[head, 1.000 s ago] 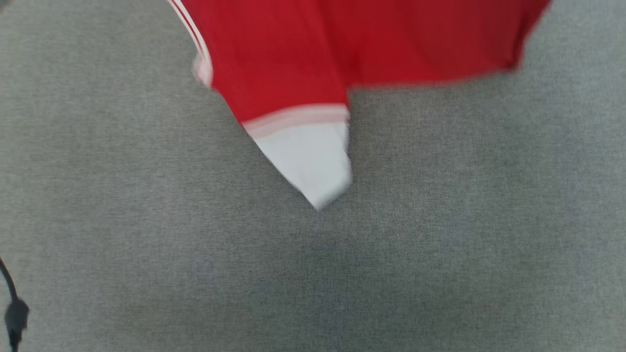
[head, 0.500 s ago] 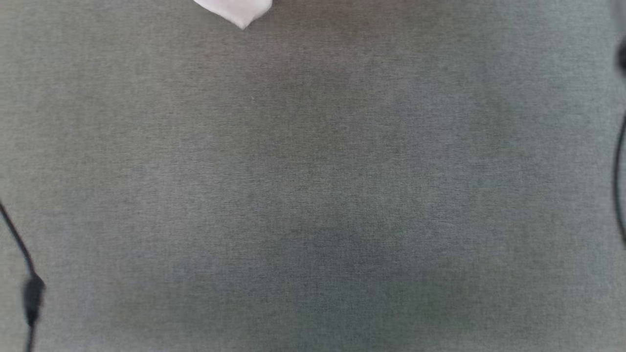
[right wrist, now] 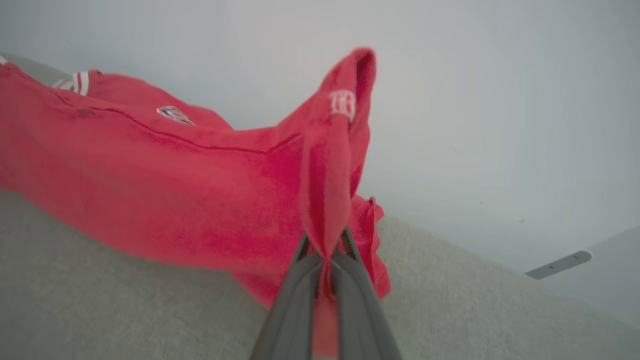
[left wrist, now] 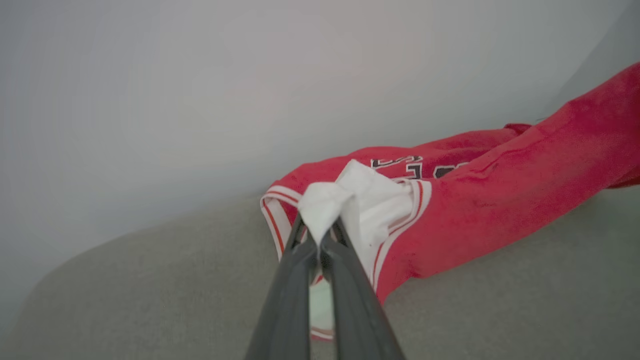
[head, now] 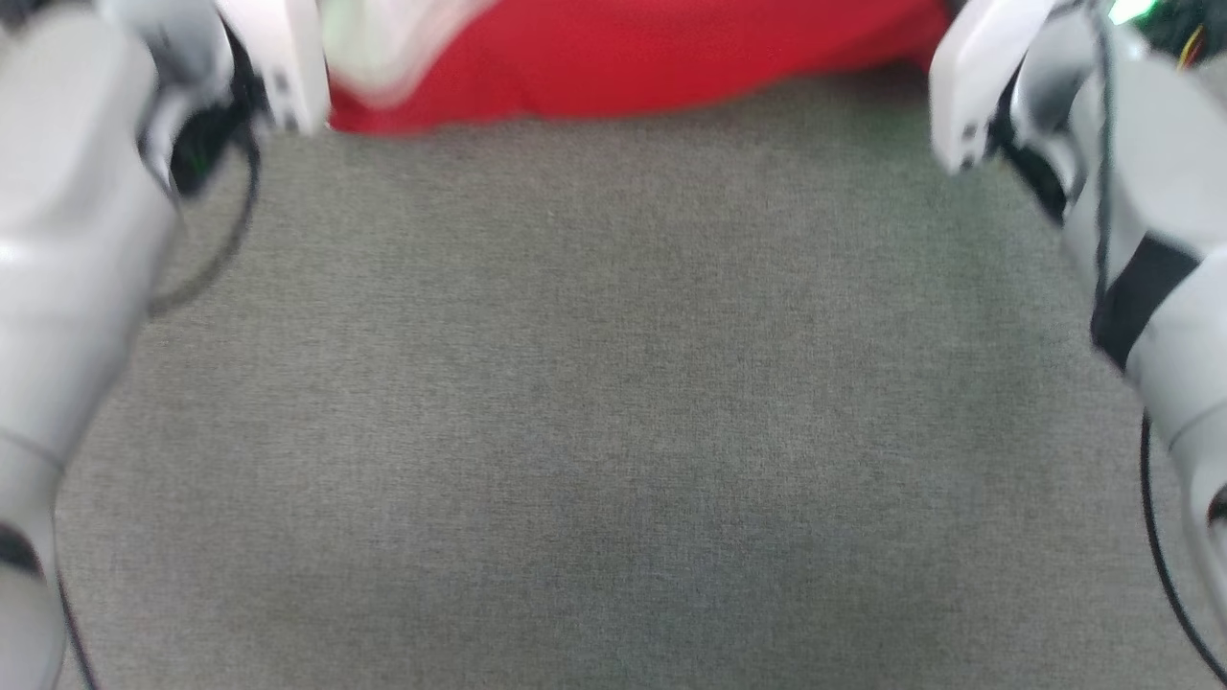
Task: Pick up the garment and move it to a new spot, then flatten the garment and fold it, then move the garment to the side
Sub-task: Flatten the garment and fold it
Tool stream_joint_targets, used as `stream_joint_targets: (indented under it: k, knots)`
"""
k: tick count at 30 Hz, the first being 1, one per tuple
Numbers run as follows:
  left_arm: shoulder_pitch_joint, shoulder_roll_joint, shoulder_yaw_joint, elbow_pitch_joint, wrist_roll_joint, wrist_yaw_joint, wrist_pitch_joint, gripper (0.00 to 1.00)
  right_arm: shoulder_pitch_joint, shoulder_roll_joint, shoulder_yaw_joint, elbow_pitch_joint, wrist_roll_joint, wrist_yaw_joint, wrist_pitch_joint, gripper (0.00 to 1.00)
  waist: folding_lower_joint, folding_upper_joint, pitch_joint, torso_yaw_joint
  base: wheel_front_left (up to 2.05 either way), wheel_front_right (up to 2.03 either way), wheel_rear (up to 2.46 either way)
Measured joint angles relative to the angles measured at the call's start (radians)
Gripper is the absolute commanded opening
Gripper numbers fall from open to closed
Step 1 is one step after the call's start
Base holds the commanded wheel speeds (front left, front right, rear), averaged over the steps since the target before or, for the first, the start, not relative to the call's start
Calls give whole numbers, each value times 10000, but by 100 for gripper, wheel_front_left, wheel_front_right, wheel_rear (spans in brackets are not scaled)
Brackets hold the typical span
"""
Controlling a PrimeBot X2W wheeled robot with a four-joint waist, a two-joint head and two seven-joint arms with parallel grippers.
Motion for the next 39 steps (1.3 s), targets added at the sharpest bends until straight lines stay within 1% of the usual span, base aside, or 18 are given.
stream_joint_targets:
  k: [3,5,6,7,8,9,13,16,19,22,26,28,30,34,39]
  knots:
    - [813,276,-219,-537,-531,0,802,0,786,-222,660,-662,665,0,583,0,0,0,-226,57,0,0,0]
    - [1231,426,-272,-805,-924,0,1346,0,1295,-518,1120,-1225,1156,0,1001,0,0,0,-366,80,0,0,0]
    - [1519,495,-255,-1001,-1081,0,1406,0,1555,-704,1365,-1524,1352,0,1187,0,0,0,-433,96,0,0,0]
    - [1519,495,-255,-1001,-1081,0,1406,0,1555,-704,1365,-1524,1352,0,1187,0,0,0,-433,96,0,0,0]
    - [1827,577,-343,-1220,-1135,21,1546,0,1834,-890,1567,-1896,1649,0,1335,0,0,0,-499,115,0,0,0]
    - [2418,736,-384,-1659,-1354,182,1864,0,2331,-1289,1965,-2600,2121,0,1636,0,0,0,-612,147,0,0,0]
    - [3281,1296,-458,-2980,-1628,830,2194,0,3228,-2196,2470,-4111,3070,0,2065,0,0,0,-778,181,0,0,0]
    - [4033,1730,-468,-4169,-1801,1413,2270,0,3949,-2794,2654,-5106,3588,-2,2270,0,0,0,-839,187,0,0,0]
    - [4809,2242,-479,-5377,-1969,2071,2299,0,4608,-3306,2686,-5950,3856,-2,2278,0,0,0,-894,182,0,0,0]
    - [5563,2658,-428,-6462,-2278,2694,2243,0,5253,-3707,2556,-6573,3956,-2,2245,0,0,0,-926,172,0,0,0]
    - [6547,3156,-416,-7737,-2579,3467,2148,0,6103,-4065,2313,-7267,4115,-2,2334,0,0,0,-977,168,0,0,0]
    - [6952,3442,-441,-8349,-2621,3779,2115,0,6477,-4240,2205,-7649,4182,-2,2431,0,0,0,-1004,172,0,0,0]
    - [7377,3703,-414,-8941,-2886,4142,2038,0,6826,-4422,2130,-8067,4176,-2,2525,0,0,0,-1019,165,0,0,0]
    - [8095,4213,-477,-10073,-3037,4813,2029,0,7536,-4945,2111,-9005,4065,-2,2803,0,0,0,-1062,183,0,0,0]
    - [8808,4669,-550,-11237,-3373,5532,2031,0,8433,-5522,1965,-10086,4171,-2,3122,0,0,0,-1072,212,0,0,0]
